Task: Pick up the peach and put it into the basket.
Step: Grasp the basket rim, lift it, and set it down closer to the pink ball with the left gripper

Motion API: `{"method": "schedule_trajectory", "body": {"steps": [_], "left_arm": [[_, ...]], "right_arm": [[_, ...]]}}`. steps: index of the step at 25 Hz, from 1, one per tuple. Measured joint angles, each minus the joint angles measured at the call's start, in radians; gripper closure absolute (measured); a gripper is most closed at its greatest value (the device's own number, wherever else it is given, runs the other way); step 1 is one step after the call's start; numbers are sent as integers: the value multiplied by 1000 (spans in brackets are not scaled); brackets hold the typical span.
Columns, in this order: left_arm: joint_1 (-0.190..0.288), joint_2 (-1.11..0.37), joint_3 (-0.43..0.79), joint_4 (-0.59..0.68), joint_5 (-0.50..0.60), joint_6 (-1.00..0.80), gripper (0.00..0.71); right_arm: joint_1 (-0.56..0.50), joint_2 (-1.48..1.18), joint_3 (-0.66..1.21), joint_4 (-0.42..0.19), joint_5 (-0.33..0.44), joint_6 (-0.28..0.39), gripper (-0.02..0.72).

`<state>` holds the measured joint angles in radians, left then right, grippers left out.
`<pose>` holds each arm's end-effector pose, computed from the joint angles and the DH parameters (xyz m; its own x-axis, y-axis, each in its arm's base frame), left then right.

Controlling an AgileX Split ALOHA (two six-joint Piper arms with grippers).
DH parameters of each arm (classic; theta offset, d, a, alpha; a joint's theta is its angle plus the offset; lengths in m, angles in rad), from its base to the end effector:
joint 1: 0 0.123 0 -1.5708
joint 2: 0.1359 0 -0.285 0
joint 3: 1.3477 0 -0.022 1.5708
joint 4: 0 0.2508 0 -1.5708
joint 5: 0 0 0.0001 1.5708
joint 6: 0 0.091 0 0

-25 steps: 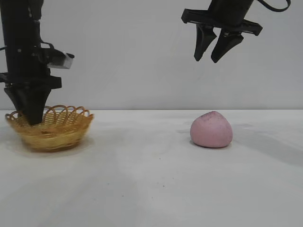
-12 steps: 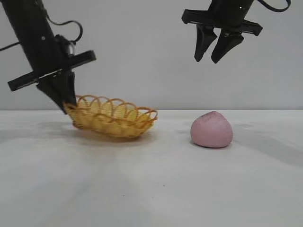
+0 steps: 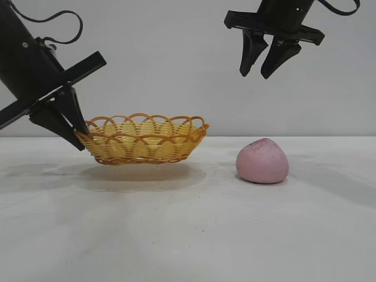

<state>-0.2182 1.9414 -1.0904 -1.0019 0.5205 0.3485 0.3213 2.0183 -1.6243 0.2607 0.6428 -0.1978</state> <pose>0.3575 -0.1184 0.1424 -0.9294 -0.3092 -0.2017 -0.1436 0.8061 -0.5741 0.4284 0.1574 0.2338 -0.7674 -0.2423 -0.5937 -0.3897 0.9115 0.1316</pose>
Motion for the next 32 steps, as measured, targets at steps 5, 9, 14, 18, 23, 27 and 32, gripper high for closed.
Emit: {"method": "schedule_trajectory", "body": {"steps": [5,9,14,18,23,27,32], "left_arm": [[-8,0,0,0,0,2,658],[-10,0,0,28,4,2,494],[-12,0,0,71,29,12,441],[-10,-2,0,167,48,12,457],[12,-81,0,360,60,12,457],[29,-117,-22,659,83,-55,457],[102,-117,-24,922,93,-223,457]], "right_arm": [[0,0,0,0,5,0,386],[0,0,0,0,7,0,386],[0,0,0,0,7,0,386],[0,0,0,0,7,0,386],[0,0,0,0,11,0,386],[0,0,0,0,12,0,386],[0,0,0,0,12,0,386]]}}
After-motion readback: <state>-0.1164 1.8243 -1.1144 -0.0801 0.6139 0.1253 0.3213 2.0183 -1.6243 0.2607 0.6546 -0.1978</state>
